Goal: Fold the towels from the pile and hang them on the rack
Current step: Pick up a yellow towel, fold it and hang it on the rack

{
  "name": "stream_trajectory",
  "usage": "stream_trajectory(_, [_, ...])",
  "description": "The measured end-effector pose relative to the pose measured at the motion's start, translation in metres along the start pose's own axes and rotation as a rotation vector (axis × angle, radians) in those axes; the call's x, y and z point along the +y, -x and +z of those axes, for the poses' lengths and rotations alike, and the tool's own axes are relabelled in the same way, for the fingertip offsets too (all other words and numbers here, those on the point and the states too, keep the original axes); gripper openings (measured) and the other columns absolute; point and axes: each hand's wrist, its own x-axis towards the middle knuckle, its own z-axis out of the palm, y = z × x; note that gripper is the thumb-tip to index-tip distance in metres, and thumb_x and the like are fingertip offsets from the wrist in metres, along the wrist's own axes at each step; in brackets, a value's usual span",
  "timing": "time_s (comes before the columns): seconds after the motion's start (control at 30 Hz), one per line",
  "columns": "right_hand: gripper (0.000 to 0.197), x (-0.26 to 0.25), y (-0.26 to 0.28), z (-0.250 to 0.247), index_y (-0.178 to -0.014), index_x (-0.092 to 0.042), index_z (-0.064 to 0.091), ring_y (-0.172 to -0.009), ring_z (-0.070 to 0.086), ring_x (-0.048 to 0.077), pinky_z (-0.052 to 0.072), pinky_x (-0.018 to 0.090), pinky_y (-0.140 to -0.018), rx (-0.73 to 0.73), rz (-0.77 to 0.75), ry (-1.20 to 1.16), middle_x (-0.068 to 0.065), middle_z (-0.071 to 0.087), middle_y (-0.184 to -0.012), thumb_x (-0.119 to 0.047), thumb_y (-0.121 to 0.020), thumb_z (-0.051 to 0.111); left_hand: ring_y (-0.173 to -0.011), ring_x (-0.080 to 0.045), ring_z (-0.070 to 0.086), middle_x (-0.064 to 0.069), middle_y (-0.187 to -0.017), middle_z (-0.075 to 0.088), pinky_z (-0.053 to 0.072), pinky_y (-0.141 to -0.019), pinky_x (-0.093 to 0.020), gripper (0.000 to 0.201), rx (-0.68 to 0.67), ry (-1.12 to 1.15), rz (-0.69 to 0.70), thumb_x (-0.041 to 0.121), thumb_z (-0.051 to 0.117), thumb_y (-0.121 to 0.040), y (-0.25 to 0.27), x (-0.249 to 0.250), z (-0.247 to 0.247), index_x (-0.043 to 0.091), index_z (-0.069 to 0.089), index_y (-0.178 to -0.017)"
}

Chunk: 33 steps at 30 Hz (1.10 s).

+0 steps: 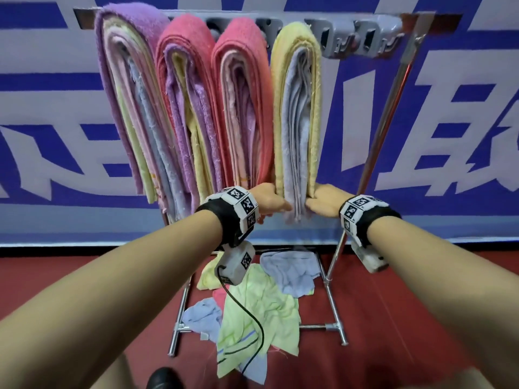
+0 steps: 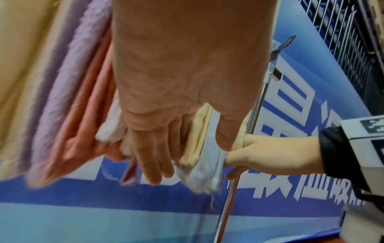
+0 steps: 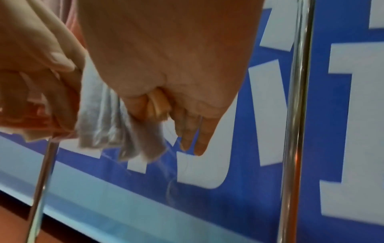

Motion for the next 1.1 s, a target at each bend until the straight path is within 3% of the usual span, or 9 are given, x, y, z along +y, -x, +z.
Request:
stream_trajectory(0.1, [0.057, 0.004, -0.005, 0.049, -0.149, -0.006, 0.04, -0.129, 0.055, 0.038, 0.046, 0.037, -0.101, -0.028, 0.032, -0.087, 0.02, 0.054, -0.146, -0.027, -0.099, 0.059, -0.11, -0.026, 0.062, -0.008, -0.124, 0.057, 0.06, -0.08, -0.042, 0.056, -0.005, 0.024, -0.036, 0.03, 0.073, -0.087, -0.008, -0.037, 0.022, 0.01, 0.044, -0.131])
stream_trajectory(0.17, [0.062, 0.006, -0.008, 0.083, -0.146, -0.003, 0.041, -0.128, 0.054, 0.036, 0.045, 0.037, -0.098, -0.052, 0.068, -0.138, 0.021, 0.053, -0.144, -0.029, -0.096, 0.067, -0.11, -0.026, 0.061, -0.009, -0.129, 0.055, 0.06, -0.078, -0.041, 0.069, 0.065, 0.153, 0.01, 0.023, 0.075, -0.086, -0.012, -0.058, 0.039, 0.013, 0.034, -0.14])
stream_trajectory(0.27, [0.084, 0.01, -0.011, 0.128, -0.142, -0.006, 0.046, -0.125, 0.058, 0.028, 0.048, 0.039, -0.104, -0.083, 0.089, -0.311, 0.01, 0.055, -0.141, -0.039, -0.073, 0.079, -0.079, -0.018, 0.06, -0.01, -0.107, 0.064, 0.049, -0.06, -0.021, 0.044, 0.2, 0.237, 0.165, 0.008, 0.07, -0.087, -0.013, -0.075, 0.057, 0.011, 0.047, -0.125])
stream_trajectory(0.33, [0.094, 0.015, -0.016, 0.146, -0.141, -0.007, 0.048, -0.126, 0.058, 0.026, 0.049, 0.044, -0.107, -0.037, 0.125, -0.506, 0.008, 0.056, -0.139, -0.043, -0.06, 0.078, -0.082, -0.022, 0.064, -0.009, -0.098, 0.067, 0.051, -0.064, -0.024, 0.019, 0.093, 0.112, 0.141, 0.01, 0.064, -0.09, -0.013, -0.083, 0.067, 0.013, 0.061, -0.109])
stream_trajectory(0.47, [0.061, 0.021, -0.023, 0.159, -0.143, -0.007, 0.051, -0.131, 0.055, 0.029, 0.045, 0.04, -0.11, -0.048, 0.168, -0.439, 0.01, 0.058, -0.141, -0.016, -0.087, 0.073, -0.088, -0.022, 0.07, -0.006, -0.101, 0.069, 0.057, -0.067, -0.036, 0.014, -0.236, -0.111, -0.061, 0.016, 0.059, -0.094, -0.021, -0.122, 0.091, 0.011, 0.068, -0.103])
stream_trajectory(0.73, [0.042, 0.045, -0.05, 0.304, -0.136, -0.013, 0.059, -0.127, 0.058, 0.028, 0.045, 0.034, -0.107, -0.242, 0.132, -0.28, 0.009, 0.062, -0.139, -0.015, -0.094, 0.06, -0.121, -0.027, 0.058, -0.008, -0.132, 0.063, 0.044, -0.097, -0.028, 0.037, -0.073, -0.18, -0.159, 0.026, 0.06, -0.095, -0.072, -0.252, 0.174, 0.013, 0.06, -0.13])
stream_trajectory(0.9, [0.04, 0.046, -0.059, 0.424, -0.132, -0.019, 0.063, -0.127, 0.059, 0.024, 0.045, 0.029, -0.103, -0.425, 0.149, -0.314, 0.002, 0.063, -0.138, -0.018, -0.092, 0.06, -0.124, -0.028, 0.055, -0.008, -0.138, 0.057, 0.044, -0.101, -0.031, 0.04, -0.121, -0.168, -0.273, 0.025, 0.057, -0.097, -0.095, -0.331, 0.222, 0.013, 0.054, -0.135])
stream_trajectory(1.03, [0.03, 0.03, -0.064, 0.489, -0.113, -0.018, 0.067, -0.107, 0.063, 0.027, 0.043, 0.029, -0.081, -0.583, 0.152, -0.299, 0.004, 0.068, -0.112, -0.027, -0.087, 0.056, -0.124, -0.026, 0.055, -0.006, -0.14, 0.056, 0.044, -0.102, -0.032, 0.041, -0.198, -0.211, -0.338, 0.024, 0.056, -0.096, -0.102, -0.376, 0.245, 0.015, 0.053, -0.136])
stream_trajectory(1.1, [0.033, 0.022, -0.069, 0.517, -0.114, -0.014, 0.063, -0.102, 0.064, 0.026, 0.047, 0.032, -0.082, -0.619, 0.172, -0.273, 0.003, 0.066, -0.107, -0.026, -0.084, 0.066, -0.124, -0.025, 0.055, -0.005, -0.139, 0.057, 0.043, -0.101, -0.03, 0.042, -0.221, -0.233, -0.359, 0.025, 0.056, -0.095, -0.105, -0.393, 0.253, 0.016, 0.053, -0.136])
